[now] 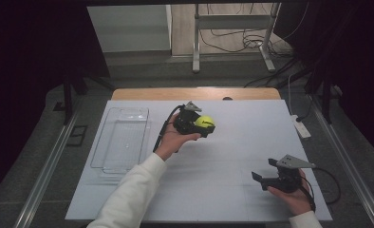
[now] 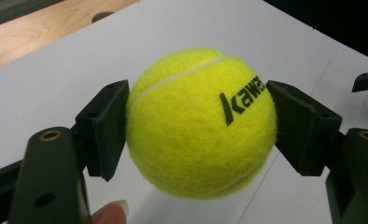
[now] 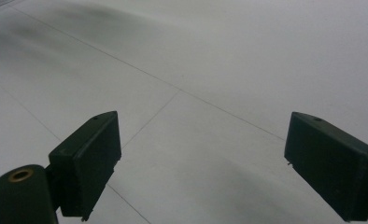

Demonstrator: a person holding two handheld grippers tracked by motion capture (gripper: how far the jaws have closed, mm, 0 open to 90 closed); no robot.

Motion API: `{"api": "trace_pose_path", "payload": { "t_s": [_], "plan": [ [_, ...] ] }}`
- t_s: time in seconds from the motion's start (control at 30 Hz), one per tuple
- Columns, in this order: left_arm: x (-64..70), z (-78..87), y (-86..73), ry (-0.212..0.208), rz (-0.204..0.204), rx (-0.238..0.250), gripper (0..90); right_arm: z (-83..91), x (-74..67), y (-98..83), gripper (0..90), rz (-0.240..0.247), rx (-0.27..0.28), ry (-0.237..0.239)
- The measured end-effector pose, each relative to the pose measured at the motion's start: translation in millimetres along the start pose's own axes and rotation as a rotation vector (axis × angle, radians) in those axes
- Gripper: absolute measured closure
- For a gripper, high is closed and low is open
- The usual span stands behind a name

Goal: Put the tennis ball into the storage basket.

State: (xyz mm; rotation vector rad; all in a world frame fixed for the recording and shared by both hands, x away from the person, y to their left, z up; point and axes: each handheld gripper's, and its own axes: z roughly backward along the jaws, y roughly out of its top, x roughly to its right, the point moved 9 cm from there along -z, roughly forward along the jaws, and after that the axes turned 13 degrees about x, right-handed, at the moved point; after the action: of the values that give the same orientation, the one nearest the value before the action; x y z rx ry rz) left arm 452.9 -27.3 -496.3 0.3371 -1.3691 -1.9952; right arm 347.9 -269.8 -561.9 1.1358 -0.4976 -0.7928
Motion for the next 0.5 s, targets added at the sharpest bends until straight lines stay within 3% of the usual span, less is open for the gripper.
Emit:
{"api": "trace_pose_path", "payload": {
  "t_s": [0.5],
  "plan": [
    [-3.4, 21.9, 11.8, 0.019, -0.013, 0.035, 26.7, 0.6, 0.9, 0.3, 11.1, -0.003, 0.002, -0.006]
  ]
}}
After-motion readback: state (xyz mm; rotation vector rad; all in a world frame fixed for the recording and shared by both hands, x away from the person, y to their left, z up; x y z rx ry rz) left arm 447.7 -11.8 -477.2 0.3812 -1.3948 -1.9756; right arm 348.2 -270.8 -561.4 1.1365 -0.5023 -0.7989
